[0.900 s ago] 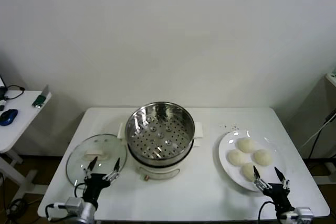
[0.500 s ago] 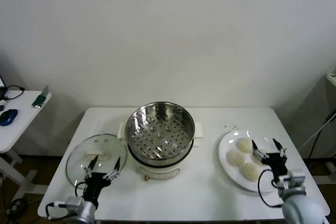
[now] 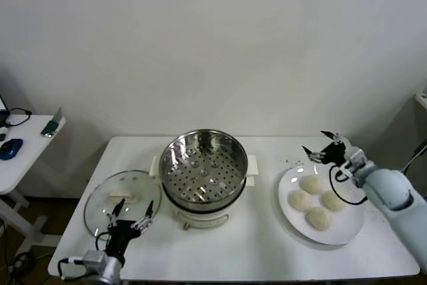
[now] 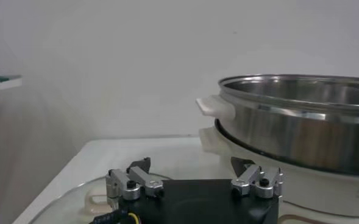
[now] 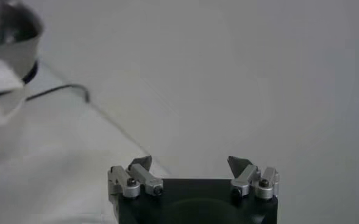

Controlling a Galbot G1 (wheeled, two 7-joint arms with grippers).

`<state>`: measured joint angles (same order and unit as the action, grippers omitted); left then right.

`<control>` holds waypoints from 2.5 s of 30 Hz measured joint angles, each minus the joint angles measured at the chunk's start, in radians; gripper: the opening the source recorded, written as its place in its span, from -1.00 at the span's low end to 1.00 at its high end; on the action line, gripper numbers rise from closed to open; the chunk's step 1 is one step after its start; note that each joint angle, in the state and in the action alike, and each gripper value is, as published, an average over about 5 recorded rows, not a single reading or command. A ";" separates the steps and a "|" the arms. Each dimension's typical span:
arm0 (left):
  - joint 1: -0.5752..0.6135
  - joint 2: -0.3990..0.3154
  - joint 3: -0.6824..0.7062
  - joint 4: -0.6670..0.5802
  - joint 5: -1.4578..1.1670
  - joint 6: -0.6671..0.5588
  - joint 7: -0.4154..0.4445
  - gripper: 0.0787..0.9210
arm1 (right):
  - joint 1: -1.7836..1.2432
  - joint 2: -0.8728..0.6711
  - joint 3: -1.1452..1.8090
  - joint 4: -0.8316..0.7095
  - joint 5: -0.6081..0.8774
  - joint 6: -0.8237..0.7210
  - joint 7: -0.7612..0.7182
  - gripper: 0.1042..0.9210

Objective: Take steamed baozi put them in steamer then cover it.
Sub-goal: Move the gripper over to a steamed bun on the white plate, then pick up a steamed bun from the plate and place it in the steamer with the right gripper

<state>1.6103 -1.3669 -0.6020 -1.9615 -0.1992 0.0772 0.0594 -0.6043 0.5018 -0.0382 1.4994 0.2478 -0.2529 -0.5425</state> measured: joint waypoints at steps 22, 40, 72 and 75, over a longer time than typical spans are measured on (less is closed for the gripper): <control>-0.002 -0.004 -0.013 0.012 0.005 -0.008 -0.001 0.77 | 0.666 0.003 -0.809 -0.225 -0.140 0.075 -0.491 0.76; 0.002 -0.015 -0.020 0.004 0.002 -0.012 -0.002 0.77 | 0.646 0.177 -0.844 -0.430 -0.268 0.121 -0.507 0.76; -0.015 -0.017 -0.018 0.005 -0.004 -0.008 -0.001 0.77 | 0.657 0.240 -0.825 -0.501 -0.291 0.161 -0.508 0.36; -0.014 -0.015 -0.018 0.005 -0.004 -0.008 -0.001 0.77 | 0.737 0.232 -0.885 -0.457 -0.259 0.183 -0.518 0.36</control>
<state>1.5962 -1.3822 -0.6196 -1.9569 -0.2030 0.0696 0.0587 0.1328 0.7337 -0.9228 1.0427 -0.0116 -0.0701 -1.0604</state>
